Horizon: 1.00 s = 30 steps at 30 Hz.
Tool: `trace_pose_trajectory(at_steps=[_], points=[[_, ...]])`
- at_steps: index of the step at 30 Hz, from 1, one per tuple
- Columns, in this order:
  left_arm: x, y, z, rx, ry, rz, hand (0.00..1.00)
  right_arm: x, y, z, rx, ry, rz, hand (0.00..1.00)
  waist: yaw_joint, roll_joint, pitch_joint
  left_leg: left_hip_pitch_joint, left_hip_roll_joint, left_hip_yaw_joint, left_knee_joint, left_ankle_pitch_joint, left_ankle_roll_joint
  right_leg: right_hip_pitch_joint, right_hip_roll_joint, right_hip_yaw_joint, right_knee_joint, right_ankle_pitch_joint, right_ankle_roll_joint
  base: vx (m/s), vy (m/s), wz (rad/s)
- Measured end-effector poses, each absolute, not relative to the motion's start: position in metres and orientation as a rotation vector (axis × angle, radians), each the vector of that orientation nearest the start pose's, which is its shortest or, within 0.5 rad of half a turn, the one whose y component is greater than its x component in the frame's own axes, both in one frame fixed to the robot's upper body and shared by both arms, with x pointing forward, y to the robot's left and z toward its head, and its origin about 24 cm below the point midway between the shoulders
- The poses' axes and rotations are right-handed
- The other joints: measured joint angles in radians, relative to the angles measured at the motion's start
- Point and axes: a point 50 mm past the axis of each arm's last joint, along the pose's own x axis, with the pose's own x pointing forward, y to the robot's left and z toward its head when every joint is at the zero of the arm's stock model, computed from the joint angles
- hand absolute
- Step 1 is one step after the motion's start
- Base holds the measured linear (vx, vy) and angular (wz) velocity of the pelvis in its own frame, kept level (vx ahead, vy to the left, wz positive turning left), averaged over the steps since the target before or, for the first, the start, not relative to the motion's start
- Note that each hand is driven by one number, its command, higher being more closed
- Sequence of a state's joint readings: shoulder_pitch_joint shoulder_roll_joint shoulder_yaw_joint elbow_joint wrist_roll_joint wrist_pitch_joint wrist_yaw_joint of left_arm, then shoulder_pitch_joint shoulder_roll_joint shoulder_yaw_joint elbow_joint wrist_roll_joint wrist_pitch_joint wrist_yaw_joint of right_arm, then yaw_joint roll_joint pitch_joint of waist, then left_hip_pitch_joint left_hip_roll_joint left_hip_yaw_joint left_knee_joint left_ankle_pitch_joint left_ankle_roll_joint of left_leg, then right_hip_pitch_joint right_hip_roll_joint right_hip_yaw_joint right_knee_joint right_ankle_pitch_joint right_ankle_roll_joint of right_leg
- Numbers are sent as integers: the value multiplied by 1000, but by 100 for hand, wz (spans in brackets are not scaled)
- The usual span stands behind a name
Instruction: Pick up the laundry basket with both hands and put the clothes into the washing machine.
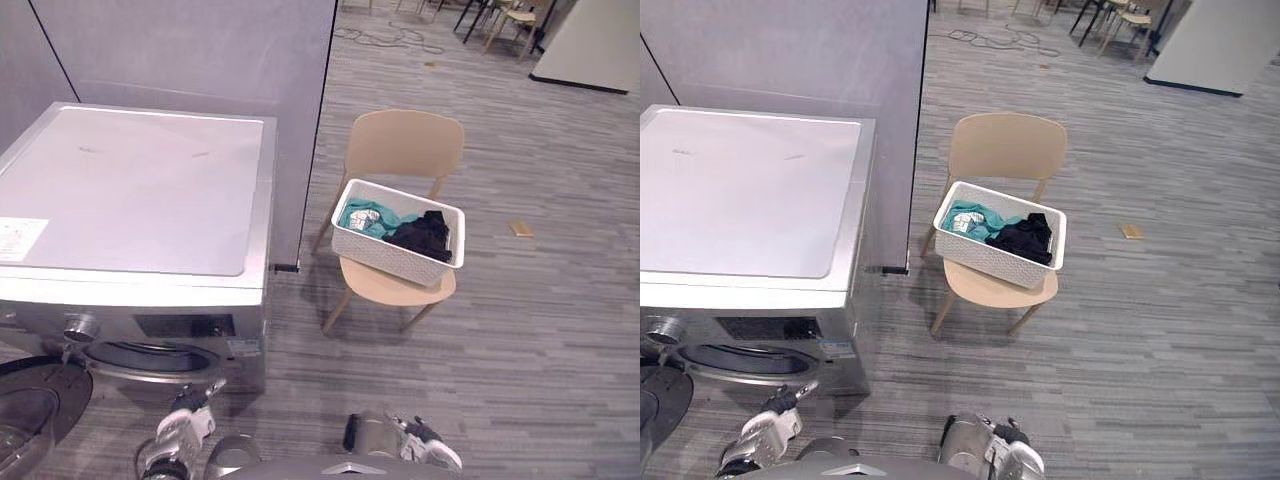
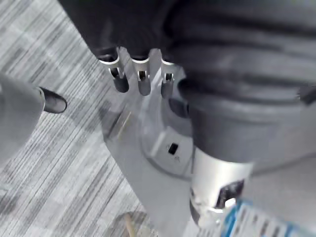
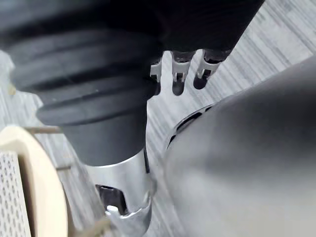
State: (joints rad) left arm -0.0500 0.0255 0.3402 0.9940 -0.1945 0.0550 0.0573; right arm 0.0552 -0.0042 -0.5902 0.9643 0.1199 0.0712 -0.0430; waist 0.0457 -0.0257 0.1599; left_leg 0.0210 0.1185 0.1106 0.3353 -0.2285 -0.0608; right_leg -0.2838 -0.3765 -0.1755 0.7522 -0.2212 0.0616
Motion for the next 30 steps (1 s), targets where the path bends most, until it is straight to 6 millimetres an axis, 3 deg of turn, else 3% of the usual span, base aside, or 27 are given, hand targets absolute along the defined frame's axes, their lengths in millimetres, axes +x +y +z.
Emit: trace_pose_trajectory(at_steps=[2, 3, 4, 5, 6, 7, 8, 9, 10, 11, 12, 14, 16, 18, 19, 20, 21, 23, 27, 30], points=[[141, 202, -147, -301, 979, 440, 0, 80, -234, -158, 406, 1067, -705, 0, 4, 5, 0, 20, 41, -5, -9, -8, -42, 33, -44, 5, -181, 59, -1, 179, -474, -4], [128, 207, -152, -271, 1019, 433, 0, 72, -234, -161, 443, 1090, -737, 0, 4, 12, -5, 32, 98, -3, -15, -24, -107, 52, -36, 42, -297, 127, 37, 152, -573, -21], [121, 210, -154, -262, 1040, 437, 0, 71, -233, -162, 445, 1102, -731, 0, 2, 7, -9, 36, 117, -2, -24, -27, -133, 54, -32, 54, -313, 152, 78, 192, -790, -9], [108, 218, -157, -247, 1075, 451, 0, 66, -229, -165, 439, 1144, -713, 0, -12, -18, -25, 55, 144, -4, -59, -35, -177, 70, -30, 41, -326, 188, 147, 165, -758, 7], [98, 218, -160, -253, 1109, 470, 0, 65, -232, -166, 437, 1159, -715, 0, -15, -15, -30, 80, 184, -13, -83, -40, -184, 73, -8, 6, -291, 123, 210, 198, -756, 7], [83, 207, -166, -286, 1164, 465, 0, 63, -243, -163, 402, 1163, -724, 0, -12, 30, -36, 86, 232, -36, -81, 12, -153, 72, 44, -19, -273, 83, 168, 207, -708, -9], [77, 203, -168, -348, 1171, 512, 0, 59, -257, -160, 358, 1171, -740, 0, -6, 54, -55, 41, 260, -66, -29, 115, -87, 65, 82, -29, -255, 53, 136, 181, -543, -13], [75, 204, -168, -358, 1173, 525, 0, 58, -262, -159, 342, 1174, -743, 0, -6, 60, -58, 14, 265, -80, 14, 167, -34, 75, 94, -36, -259, 42, 122, 233, -704, -6], [71, 206, -169, -383, 1173, 563, 0, 59, -267, -157, 312, 1175, -735, 0, -10, 74, -59, -67, 291, -94, 136, 287, 75, 113, 127, -59, -294, 35, 89, 236, -635, 2], [67, 207, -169, -402, 1174, 593, 0, 61, -269, -157, 300, 1170, -729, 0, -7, 79, -56, -141, 306, -105, 280, 303, 118, 151, 149, -76, -332, 39, 62, 223, -566, -5], [58, 210, -170, -418, 1183, 628, 0, 63, -268, -156, 281, 1176, -712, 0, 3, 77, -54, -220, 308, -103, 458, 255, 114, 208, 184, -93, -397, 55, 31, 219, -413, -14], [55, 214, -169, -419, 1176, 653, 0, 66, -266, -157, 249, 1186, -690, 0, 21, 59, -41, -279, 273, -61, 585, 166, 96, 304, 229, -111, -498, 75, 4, 256, -340, -11], [56, 210, -169, -413, 1177, 644, 0, 74, -267, -155, 244, 1167, -686, 0, 27, 48, -21, -303, 194, 11, 558, 113, 52, 375, 244, -130, -565, 86, -2, 213, -190, 9], [60, 206, -169, -384, 1180, 597, 0, 90, -273, -148, 231, 1104, -692, 0, 29, 61, -18, -291, 79, 156, 291, 121, 31, 402, 256, -157, -610, 90, 4, 179, -60, 15], [61, 204, -169, -379, 1182, 586, 0, 94, -275, -146, 228, 1084, -692, 0, 28, 72, -20, -283, 56, 181, 198, 151, 24, 403, 264, -164, -619, 91, 7, 203, -14, 30], [63, 204, -169, -358, 1182, 566, 0, 104, -275, -142, 244, 1037, -697, 0, 27, 87, -26, -241, 20, 238, 19, 155, 75, 404, 280, -176, -635, 89, 16, 228, -10, 48], [73, 208, -166, -336, 1156, 551, 0, 119, -265, -142, 266, 1008, -663, 0, 27, 58, -12, -206, -40, 225, -90, 214, 94, 400, 260, -182, -647, 96, 20, 216, -12, 48], [79, 212, -164, -316, 1135, 546, 0, 142, -253, -136, 260, 945, -602, 0, 29, 39, 6, -190, -74, 208, -147, 237, 112, 409, 245, -184, -666, 96, 20, 178, -15, 34], [75, 209, -165, -310, 1147, 554, 0, 184, -229, -115, 238, 776, -486, 0, 53, 35, 9, -119, -87, 216, -167, 234, 109, 465, 234, -154, -666, 105, 7, 93, -18, 2], [79, 210, -164, -303, 1130, 559, 0, 196, -218, -103, 230, 690, -443, 0, 52, 22, 8, -102, -96, 217, -203, 207, 91, 438, 216, -138, -613, 67, 12, -31, -35, -20]])
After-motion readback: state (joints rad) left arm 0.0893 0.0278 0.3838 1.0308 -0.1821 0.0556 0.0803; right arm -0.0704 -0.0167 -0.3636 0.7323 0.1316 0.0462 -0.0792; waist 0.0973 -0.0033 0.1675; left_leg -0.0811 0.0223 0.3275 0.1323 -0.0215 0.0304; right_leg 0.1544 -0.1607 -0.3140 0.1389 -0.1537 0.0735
